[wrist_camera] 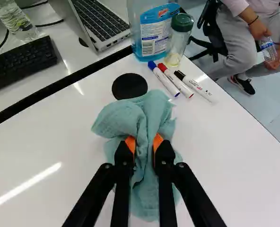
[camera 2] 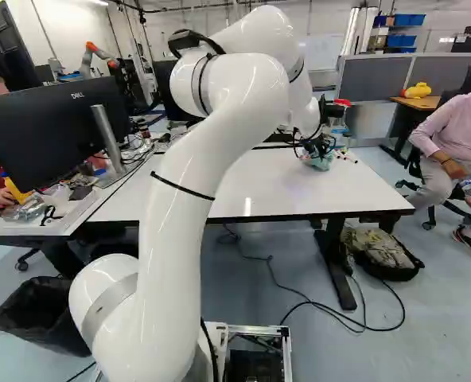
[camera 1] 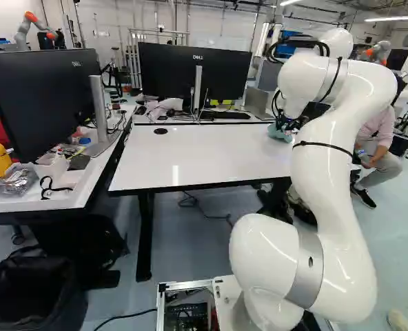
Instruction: Clean the table with the green towel
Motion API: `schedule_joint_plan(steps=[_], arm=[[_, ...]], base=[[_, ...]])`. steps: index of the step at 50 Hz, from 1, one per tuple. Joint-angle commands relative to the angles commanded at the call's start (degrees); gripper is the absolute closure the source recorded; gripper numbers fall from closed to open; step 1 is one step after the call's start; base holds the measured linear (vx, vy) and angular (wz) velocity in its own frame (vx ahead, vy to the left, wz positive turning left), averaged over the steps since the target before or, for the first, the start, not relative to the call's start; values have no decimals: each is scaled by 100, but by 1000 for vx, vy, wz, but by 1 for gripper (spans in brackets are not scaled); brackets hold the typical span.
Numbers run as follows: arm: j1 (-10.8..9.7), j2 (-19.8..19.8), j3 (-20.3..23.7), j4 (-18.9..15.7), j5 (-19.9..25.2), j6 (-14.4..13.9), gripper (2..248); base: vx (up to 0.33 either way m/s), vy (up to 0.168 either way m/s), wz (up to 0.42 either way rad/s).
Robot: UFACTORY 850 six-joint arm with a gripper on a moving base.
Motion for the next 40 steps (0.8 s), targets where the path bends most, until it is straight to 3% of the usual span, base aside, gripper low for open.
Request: schedule_joint_plan(steps=[40], arm=[[0,0,0,0,-752,0,191]], base=[[0,0,0]])
